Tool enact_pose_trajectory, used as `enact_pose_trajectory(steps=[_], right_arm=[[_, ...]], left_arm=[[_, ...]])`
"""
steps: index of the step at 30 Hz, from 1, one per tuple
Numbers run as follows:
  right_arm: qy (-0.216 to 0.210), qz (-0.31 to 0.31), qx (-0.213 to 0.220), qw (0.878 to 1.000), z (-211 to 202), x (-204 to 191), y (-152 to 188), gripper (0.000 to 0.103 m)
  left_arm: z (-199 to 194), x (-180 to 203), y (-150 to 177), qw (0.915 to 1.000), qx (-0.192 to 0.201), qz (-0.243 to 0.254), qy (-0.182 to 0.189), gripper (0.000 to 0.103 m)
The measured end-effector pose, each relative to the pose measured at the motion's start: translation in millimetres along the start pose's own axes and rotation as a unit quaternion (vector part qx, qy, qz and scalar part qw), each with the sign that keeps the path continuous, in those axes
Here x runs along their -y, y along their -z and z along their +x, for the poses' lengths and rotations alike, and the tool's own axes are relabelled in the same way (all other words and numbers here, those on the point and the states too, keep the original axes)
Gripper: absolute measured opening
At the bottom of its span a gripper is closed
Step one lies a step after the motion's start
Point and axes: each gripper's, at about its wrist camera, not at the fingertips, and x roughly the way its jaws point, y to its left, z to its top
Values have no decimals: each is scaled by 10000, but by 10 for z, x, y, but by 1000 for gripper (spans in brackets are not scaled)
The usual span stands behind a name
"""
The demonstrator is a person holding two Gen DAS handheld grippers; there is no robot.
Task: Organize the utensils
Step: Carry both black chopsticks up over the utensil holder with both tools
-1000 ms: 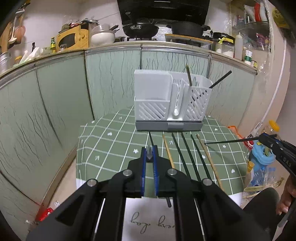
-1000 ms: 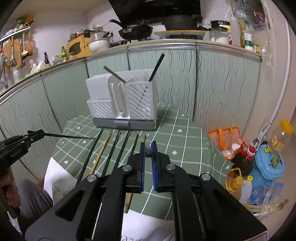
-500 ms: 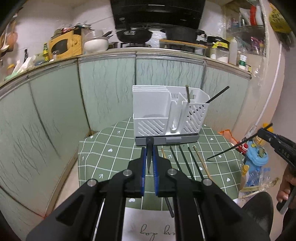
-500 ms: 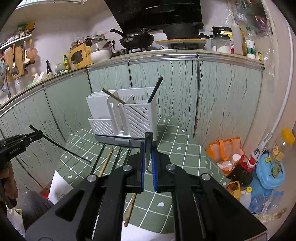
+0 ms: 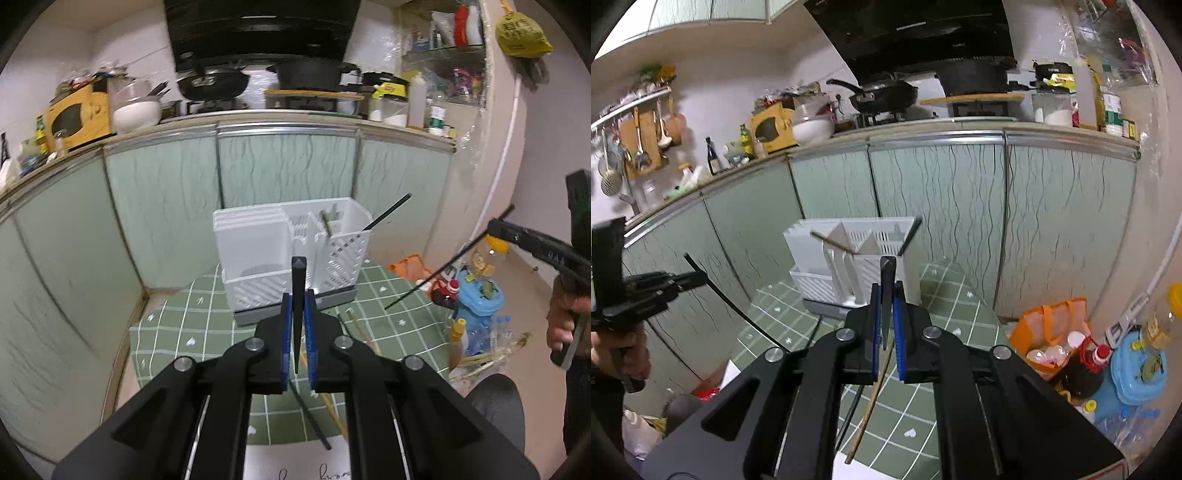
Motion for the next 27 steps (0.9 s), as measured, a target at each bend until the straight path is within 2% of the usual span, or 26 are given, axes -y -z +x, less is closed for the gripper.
enact_pose_trajectory(steps=[11,20,27], right_arm=[[-394,-345,-43,9986,45,-20,-514,6],[-606,-391,-56,9974,240,-1,-822,6],[-686,-423,25,9967,386,76,-1137,6]], left_arm=[[116,123,-533,9976,322,170,587,8],[246,206,-1026,9935,659,235,902,8],[382,127,-1347,9912,837,239,1003,8]])
